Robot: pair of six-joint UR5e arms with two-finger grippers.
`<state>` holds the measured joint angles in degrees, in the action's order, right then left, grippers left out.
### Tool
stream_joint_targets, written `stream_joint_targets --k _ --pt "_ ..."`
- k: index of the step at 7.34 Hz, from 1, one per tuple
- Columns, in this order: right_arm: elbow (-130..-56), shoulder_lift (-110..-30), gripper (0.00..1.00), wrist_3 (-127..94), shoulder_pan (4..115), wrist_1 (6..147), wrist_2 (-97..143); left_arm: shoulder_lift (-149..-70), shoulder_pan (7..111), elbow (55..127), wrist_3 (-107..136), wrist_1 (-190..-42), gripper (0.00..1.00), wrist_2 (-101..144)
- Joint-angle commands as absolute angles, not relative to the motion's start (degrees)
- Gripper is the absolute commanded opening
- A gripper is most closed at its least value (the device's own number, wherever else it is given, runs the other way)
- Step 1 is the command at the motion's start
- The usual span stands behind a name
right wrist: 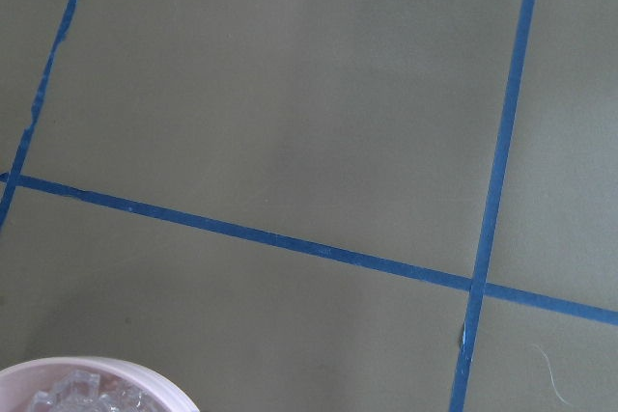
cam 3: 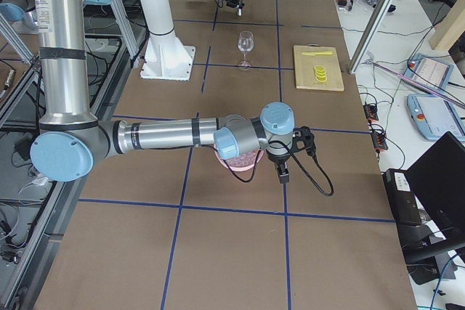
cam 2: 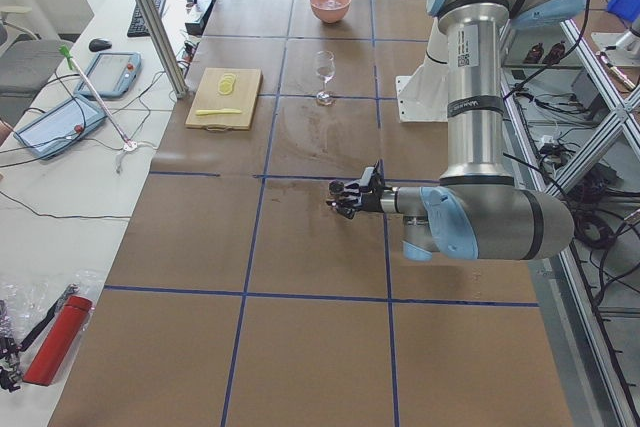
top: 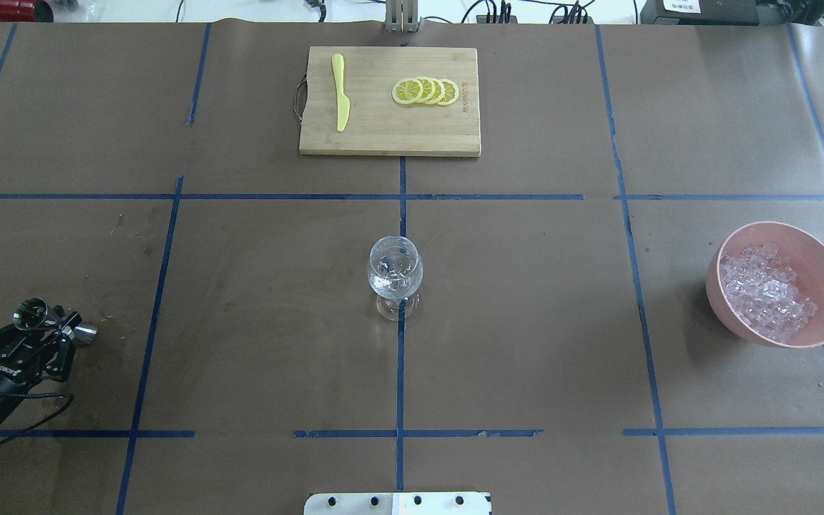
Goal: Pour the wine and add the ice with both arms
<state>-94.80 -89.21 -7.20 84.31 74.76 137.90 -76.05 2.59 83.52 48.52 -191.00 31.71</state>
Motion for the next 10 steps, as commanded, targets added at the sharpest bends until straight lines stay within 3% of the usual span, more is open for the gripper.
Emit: stream_joint_targets --k 1,2,5,7,10 --pt "-94.66 -89.21 1.0 -7.21 84.2 74.79 137.9 -76.03 2.46 83.67 48.52 -191.16 0.09 31.73" --pt "-94.57 -89.3 1.0 -7.21 84.2 74.79 137.9 -76.11 2.37 83.85 48.52 -191.16 0.0 31.73" --pt "-94.66 -89.21 1.0 -7.21 84.11 74.79 137.9 -76.29 2.2 86.38 47.04 -192.13 0.0 31.9" --pt "-94.66 -89.12 1.0 -7.12 83.94 74.79 137.81 -83.19 2.2 87.19 37.74 -192.3 0.0 31.82" --pt "-94.75 -89.12 1.0 -7.12 83.58 74.79 137.81 -86.3 2.2 93.85 34.22 -191.34 0.0 35.24"
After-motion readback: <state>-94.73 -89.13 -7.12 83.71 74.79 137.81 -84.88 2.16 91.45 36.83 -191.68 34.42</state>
